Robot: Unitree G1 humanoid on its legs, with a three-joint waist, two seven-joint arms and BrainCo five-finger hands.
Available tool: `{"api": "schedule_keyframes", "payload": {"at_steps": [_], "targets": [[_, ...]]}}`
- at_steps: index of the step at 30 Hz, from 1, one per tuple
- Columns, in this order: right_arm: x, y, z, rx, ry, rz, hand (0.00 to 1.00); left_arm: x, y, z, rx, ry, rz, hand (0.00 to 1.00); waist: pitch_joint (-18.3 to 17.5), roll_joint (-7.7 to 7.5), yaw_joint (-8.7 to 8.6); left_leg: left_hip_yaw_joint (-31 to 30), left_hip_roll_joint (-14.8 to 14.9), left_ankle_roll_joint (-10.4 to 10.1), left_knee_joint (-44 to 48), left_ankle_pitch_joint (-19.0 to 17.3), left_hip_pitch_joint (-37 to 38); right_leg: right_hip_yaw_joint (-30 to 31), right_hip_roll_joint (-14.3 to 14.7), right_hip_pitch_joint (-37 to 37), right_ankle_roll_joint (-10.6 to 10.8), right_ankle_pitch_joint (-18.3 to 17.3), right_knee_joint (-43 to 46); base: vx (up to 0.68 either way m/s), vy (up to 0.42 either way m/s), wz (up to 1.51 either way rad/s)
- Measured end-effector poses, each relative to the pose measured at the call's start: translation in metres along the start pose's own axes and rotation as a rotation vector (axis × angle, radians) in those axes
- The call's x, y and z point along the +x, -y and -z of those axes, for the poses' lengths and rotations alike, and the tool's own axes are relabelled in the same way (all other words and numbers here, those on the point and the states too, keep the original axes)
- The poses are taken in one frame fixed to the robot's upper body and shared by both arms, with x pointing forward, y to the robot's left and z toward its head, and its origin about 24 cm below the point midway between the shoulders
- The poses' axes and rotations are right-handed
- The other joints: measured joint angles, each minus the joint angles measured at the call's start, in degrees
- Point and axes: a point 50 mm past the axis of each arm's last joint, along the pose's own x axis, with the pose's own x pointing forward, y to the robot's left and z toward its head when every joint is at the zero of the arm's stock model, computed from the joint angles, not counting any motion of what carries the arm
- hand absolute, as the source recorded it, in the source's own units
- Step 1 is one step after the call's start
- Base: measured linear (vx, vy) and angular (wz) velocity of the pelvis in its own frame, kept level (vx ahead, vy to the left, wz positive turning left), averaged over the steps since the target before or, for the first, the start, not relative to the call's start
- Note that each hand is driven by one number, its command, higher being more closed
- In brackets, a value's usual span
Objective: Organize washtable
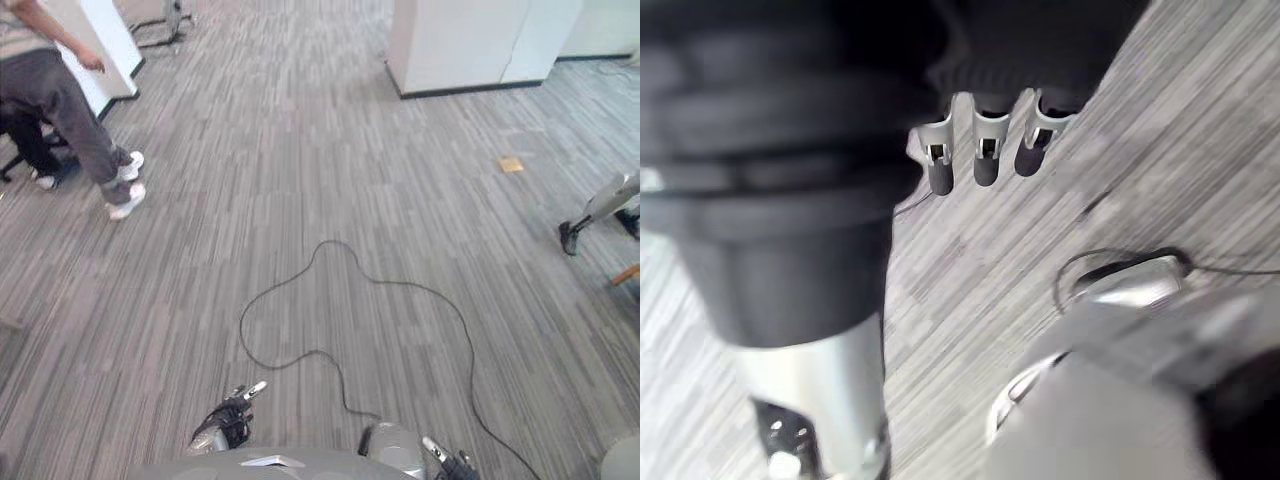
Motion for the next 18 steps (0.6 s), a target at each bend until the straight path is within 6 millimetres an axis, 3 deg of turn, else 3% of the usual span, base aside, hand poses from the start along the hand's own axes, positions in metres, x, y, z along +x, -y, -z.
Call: {"api": "schedule_keyframes", "payload": {"at_steps": [1,3,5,6,7,8,10,11,12,13,14,15,16,18], "targets": [[0.003,-0.007,-0.004,-0.014,0.003,-0.019,0.0,-0.001,-0.004,0.0,-0.004,0.008,-0.007,0.0,0.44,-0.63,0.8,3.2,-2.8,0.79,-2.76,-4.45,-4.54,2.13,-0.02,3.14,0.63,0.45,-2.6,0.33,-0.033,-0.96],[0.006,-0.024,-0.014,-0.015,0.022,-0.062,0.0,-0.004,-0.014,0.004,-0.035,0.006,-0.035,0.0,0.87,-0.97,2.12,10.19,-3.72,2.98,-12.75,-7.05,-9.98,5.18,-0.12,7.43,1.63,0.42,-6.72,0.05,0.094,-0.89],[0.005,-0.03,-0.013,0.011,0.03,-0.08,0.0,-0.004,-0.015,0.002,-0.046,0.017,-0.038,0.0,0.85,-0.98,2.91,14.17,-5.64,3.64,-33.62,-4.98,-13.06,5.89,-0.8,12.87,3.42,-1.76,-10.83,-0.16,0.179,-0.34],[0.006,-0.03,-0.014,-0.002,0.032,-0.082,0.0,-0.004,-0.014,0.001,-0.052,0.027,-0.038,0.0,0.83,-0.92,3.28,14.01,-6.99,4.16,-44.42,0.76,-13.69,6.28,-1.0,15.79,3.86,-3.69,-12.46,0.06,0.164,-0.21],[0.005,-0.032,-0.013,-0.015,0.026,-0.088,0.0,-0.004,-0.015,0.0,-0.051,0.034,-0.038,0.0,0.53,-1.47,3.94,13.58,-7.63,4.85,-43.91,4.63,-13.72,7.24,-1.54,16.77,3.83,-4.39,-12.92,0.49,0.148,-0.21],[0.005,-0.039,-0.009,-0.024,0.012,-0.111,0.0,-0.003,-0.018,-0.005,-0.042,0.05,-0.043,0.0,-1.19,-3.91,3.73,13.85,-10.61,8.18,-41.79,3.21,-14.84,8.87,-3.91,15.61,2.8,-4.52,-10.23,0.64,0.122,-0.12],[0.005,-0.039,-0.006,-0.009,0.003,-0.114,0.0,-0.002,-0.02,-0.006,-0.054,0.052,-0.05,0.0,-1.41,-4.86,3.19,13.38,-12.15,10.55,-39.25,0.68,-14.83,10.84,-5.41,12.25,5.05,-3.26,-1.58,0.65,0.187,0.12],[0.004,-0.034,0.004,0.04,-0.04,-0.085,0.0,-0.003,-0.024,-0.006,-0.069,0.049,-0.069,0.0,-0.7,-6.05,3.19,12.2,-14.36,11.29,-38.43,-1.07,-11.4,14.63,-6.61,8.21,10.99,0.35,14.11,0.54,0.218,0.32],[0.002,-0.032,0.011,0.065,-0.065,-0.071,0.0,-0.003,-0.027,-0.007,-0.056,0.048,-0.072,0.0,-0.47,-6.77,2.97,12.0,-15.4,11.1,-38.5,-2.31,-9.22,16.4,-6.91,6.16,13.96,4.19,21.84,0.62,0.117,0.57],[0.0,-0.029,0.018,0.102,-0.075,-0.061,0.0,-0.002,-0.03,-0.006,-0.044,0.033,-0.078,0.0,0.23,-7.21,2.24,10.95,-17.03,10.85,-38.99,-5.0,-4.33,18.51,-6.69,1.93,17.71,11.7,35.25,0.7,-0.001,0.56],[-0.001,-0.022,0.018,0.092,-0.072,-0.055,0.0,-0.002,-0.03,-0.003,-0.039,0.012,-0.078,0.0,0.33,-7.03,1.81,9.99,-17.61,10.91,-40.38,-6.91,0.88,17.87,-6.75,-2.13,17.03,11.53,43.33,0.74,-0.062,0.45],[-0.001,-0.019,0.018,0.088,-0.069,-0.052,0.0,-0.003,-0.029,-0.001,-0.036,-0.001,-0.076,0.0,0.34,-6.51,1.83,9.33,-17.64,10.7,-41.67,-7.73,3.84,16.85,-6.68,-4.21,15.78,10.77,45.23,0.8,-0.044,0.23],[-0.003,-0.012,0.019,0.086,-0.053,-0.042,0.0,-0.003,-0.025,0.003,-0.034,-0.016,-0.063,0.0,-0.31,-5.21,1.91,7.84,-17.35,10.66,-46.63,-8.92,10.24,13.35,-6.64,-10.6,11.36,7.34,45.19,0.65,-0.042,0.12],[-0.006,-0.006,0.021,0.092,-0.044,-0.027,0.0,-0.002,-0.02,0.005,-0.042,-0.022,-0.052,0.0,-0.63,-4.09,1.63,4.48,-17.18,11.3,-51.28,-10.59,15.36,9.66,-6.42,-17.37,8.47,4.75,38.51,0.24,0.009,0.31]]}}
